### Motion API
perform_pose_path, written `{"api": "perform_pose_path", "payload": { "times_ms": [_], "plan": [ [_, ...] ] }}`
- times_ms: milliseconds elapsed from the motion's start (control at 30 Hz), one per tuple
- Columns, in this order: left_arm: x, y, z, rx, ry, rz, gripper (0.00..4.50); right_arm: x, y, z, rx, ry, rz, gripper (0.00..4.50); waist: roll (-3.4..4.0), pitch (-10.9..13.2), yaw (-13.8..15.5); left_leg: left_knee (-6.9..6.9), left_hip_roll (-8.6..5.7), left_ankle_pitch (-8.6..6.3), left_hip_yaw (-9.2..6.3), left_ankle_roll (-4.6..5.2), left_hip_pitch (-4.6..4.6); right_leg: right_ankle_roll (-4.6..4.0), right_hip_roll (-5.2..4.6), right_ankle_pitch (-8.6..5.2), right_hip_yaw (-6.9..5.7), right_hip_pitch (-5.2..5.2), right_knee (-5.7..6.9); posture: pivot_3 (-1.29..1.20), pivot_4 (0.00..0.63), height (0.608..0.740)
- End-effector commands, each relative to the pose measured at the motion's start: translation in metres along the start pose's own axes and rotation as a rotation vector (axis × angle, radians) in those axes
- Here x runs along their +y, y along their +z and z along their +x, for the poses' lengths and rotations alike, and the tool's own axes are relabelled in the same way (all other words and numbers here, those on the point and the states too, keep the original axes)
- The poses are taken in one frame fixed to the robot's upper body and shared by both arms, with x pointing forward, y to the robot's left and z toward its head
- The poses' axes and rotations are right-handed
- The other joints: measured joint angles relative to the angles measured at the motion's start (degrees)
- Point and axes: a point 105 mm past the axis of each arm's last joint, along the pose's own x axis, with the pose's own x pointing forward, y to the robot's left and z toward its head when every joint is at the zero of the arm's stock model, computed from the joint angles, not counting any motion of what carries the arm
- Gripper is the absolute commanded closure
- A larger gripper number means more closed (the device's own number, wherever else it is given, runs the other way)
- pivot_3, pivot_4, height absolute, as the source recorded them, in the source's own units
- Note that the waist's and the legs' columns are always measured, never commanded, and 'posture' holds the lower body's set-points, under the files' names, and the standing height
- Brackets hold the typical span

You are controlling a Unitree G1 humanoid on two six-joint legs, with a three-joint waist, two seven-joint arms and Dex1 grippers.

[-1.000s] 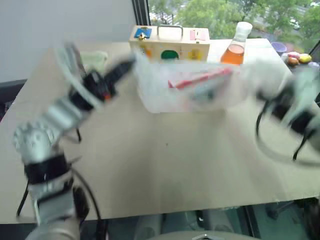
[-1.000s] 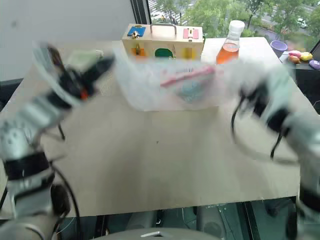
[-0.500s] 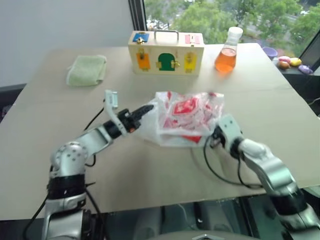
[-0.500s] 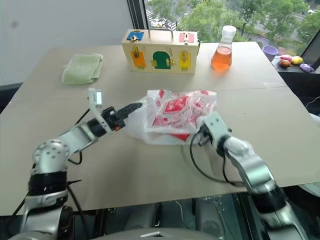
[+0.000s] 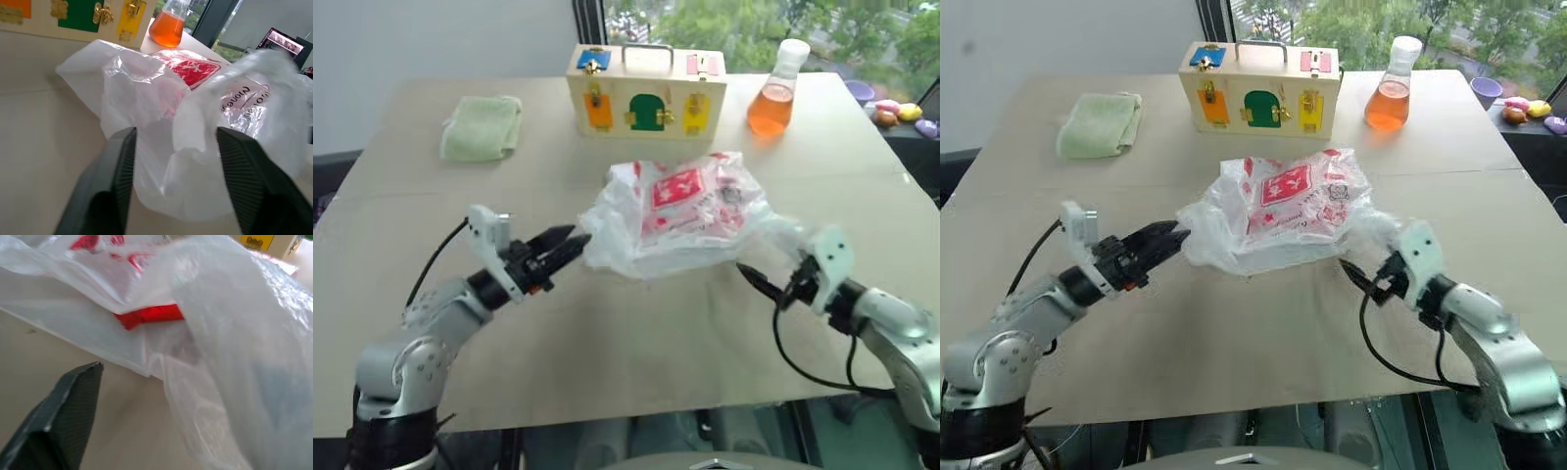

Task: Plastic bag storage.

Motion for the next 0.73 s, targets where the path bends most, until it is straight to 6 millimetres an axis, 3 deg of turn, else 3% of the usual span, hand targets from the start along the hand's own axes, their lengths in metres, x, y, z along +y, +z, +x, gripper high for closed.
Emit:
{"api": "perform_pose_path", "payload": {
  "times_ms": [33, 100, 200, 333, 433, 567, 733],
  "plan": [
    [-0.015, -0.003, -0.018, 0.064, -0.055, 0.15, 0.7, 0.014, 0.025, -0.027, -0.08, 0.067, -0.021, 0.0, -0.02, 0.0, 0.0, 0.02, 0.07, 0.0, 0.02, 0.0, 0.37, 0.18, 0.05, -0.13, 0.01, 0.35, 0.0, 0.0, 0.15, 0.74],
    [-0.025, -0.017, -0.027, 0.119, -0.1, 0.16, 0.7, 0.017, 0.024, -0.039, -0.064, 0.09, -0.035, 0.0, 0.02, 0.0, -0.1, 0.01, 0.16, -0.03, 0.09, -0.04, 0.91, 0.19, 0.06, -0.14, 0.07, 0.84, -0.03, 0.0, 0.15, 0.74],
    [-0.034, -0.031, -0.038, 0.164, -0.128, 0.158, 0.7, 0.008, 0.007, -0.062, 0.032, 0.062, -0.061, 0.0, 0.01, 0.0, 0.1, 0.01, 0.18, -0.03, 0.1, -0.04, 0.99, 0.19, 0.04, -0.15, 0.08, 0.94, -0.04, 0.0, 0.15, 0.74],
    [-0.043, -0.048, -0.046, 0.2, -0.151, 0.167, 0.7, -0.022, -0.003, -0.09, 0.055, -0.074, -0.044, 0.0, 0.01, 0.0, 0.6, 0.01, 0.18, -0.03, 0.15, -0.03, 0.93, 0.17, 0.06, -0.16, 0.09, 0.9, -0.07, 0.0, 0.15, 0.74],
    [-0.042, -0.051, -0.049, 0.204, -0.131, 0.155, 0.7, -0.042, -0.023, -0.105, 0.143, -0.134, -0.082, 0.0, -0.04, 0.0, 0.7, 0.01, 0.17, -0.04, 0.25, 0.0, 0.93, 0.18, 0.05, -0.16, 0.15, 0.9, -0.08, 0.0, 0.15, 0.74],
    [-0.035, -0.055, -0.056, 0.225, -0.114, 0.17, 0.7, -0.053, -0.04, -0.114, 0.193, -0.128, -0.105, 0.0, 0.01, 0.0, 0.7, 0.0, 0.2, -0.05, 0.23, 0.01, 0.94, 0.18, 0.09, -0.16, 0.13, 0.88, -0.08, 0.0, 0.15, 0.74],
    [-0.029, -0.052, -0.058, 0.218, -0.084, 0.181, 0.7, -0.064, -0.038, -0.116, 0.19, -0.13, -0.156, 0.0, 0.03, 0.0, 0.6, 0.0, 0.2, -0.05, 0.3, 0.01, 0.96, 0.18, 0.09, -0.16, 0.19, 0.88, -0.08, 0.0, 0.15, 0.74]
  ]
}}
